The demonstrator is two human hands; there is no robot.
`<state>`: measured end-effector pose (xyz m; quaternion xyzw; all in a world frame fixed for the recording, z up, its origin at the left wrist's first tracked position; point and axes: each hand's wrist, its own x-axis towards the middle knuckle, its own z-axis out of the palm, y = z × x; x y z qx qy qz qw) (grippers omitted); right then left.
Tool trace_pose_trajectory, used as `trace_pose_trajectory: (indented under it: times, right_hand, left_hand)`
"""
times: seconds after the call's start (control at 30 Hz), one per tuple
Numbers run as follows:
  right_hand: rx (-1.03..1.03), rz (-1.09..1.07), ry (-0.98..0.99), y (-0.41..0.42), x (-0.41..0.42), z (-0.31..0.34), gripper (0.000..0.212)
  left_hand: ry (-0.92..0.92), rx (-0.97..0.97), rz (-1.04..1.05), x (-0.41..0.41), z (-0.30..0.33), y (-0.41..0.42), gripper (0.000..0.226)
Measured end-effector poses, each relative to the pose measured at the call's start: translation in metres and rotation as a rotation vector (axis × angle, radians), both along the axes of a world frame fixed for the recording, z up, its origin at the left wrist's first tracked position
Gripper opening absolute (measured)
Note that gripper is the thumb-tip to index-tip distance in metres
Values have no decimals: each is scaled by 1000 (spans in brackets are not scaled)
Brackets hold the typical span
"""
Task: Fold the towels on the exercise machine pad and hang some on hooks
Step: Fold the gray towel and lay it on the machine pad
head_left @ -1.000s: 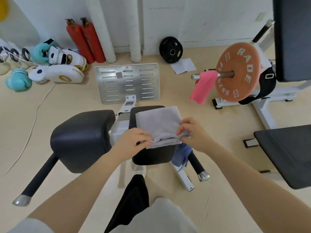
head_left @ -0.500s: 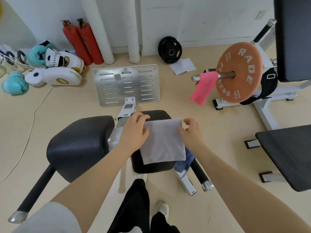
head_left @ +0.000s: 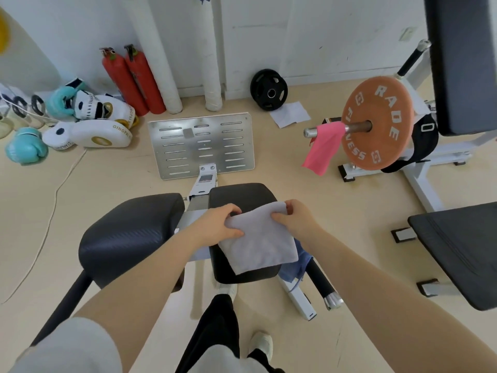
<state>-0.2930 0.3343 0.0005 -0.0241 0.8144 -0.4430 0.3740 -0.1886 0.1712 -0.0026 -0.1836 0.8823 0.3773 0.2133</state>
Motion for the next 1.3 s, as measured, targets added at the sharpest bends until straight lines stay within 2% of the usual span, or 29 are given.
trace_pose_trajectory:
  times: [0.03, 0.1, 0.13, 0.17, 0.23, 0.27, 0.4, 0.47, 0.53, 0.6, 0.67, 0.8, 0.9, 1.0, 1.1, 1.2, 1.3]
  right_hand:
    - [-76, -132, 14, -7, 16, 2, 26]
    - [-198, -384, 223, 5, 47, 12, 18]
    - [-205, -342, 293, 3, 60, 20, 16]
    - [-208, -144, 290, -1, 62, 30, 15]
    - [-213, 266, 134, -8, 62, 48, 20]
    - [-301, 387, 58, -2, 62, 65, 24]
    - [-410, 636, 86, -37, 108, 104, 30]
    - [-446, 721, 110, -53, 126, 115, 32]
    - [-480, 755, 125, -72, 140, 129, 37]
    - [-507, 772, 158, -95, 162, 135, 39]
    - [-532, 763, 178, -120, 187, 139, 36]
    - [-517, 868, 256, -175, 249, 141, 15]
    - [-502, 992, 237, -220, 307, 146, 34]
    - [-493, 1018, 270, -271, 368, 149, 45]
    - [-467, 927, 318, -329, 425, 146, 32]
    - [-518, 848, 252, -379, 469, 146, 8]
    - [-567, 818, 186, -417, 485, 152, 13]
  left_hand:
    - [2, 36, -10, 12, 4, 3, 47]
    - [-17, 122, -21, 38, 16, 11, 50]
    - [-20, 148, -9, 52, 23, 14, 52]
    - [-9, 160, 20, 65, 30, 16, 51]
    - [46, 148, 126, 90, 46, 21, 43]
    - [82, 128, 189, 101, 56, 22, 41]
    - [286, 17, 388, 140, 91, 23, 48]
    - [365, 1, 499, 158, 107, 20, 35]
    - [418, 35, 646, 181, 116, 12, 6]
    - [471, 18, 734, 208, 125, 3, 13]
    - [486, -31, 806, 237, 131, -11, 4]
    - [547, -41, 985, 304, 136, -45, 3]
    - [558, -86, 1027, 357, 137, -82, 9]
    - [551, -135, 1008, 411, 137, -134, 18]
    - [523, -187, 908, 461, 139, -192, 28]
    - [527, -151, 860, 498, 146, -243, 29]
    - [559, -56, 837, 515, 152, -285, 23]
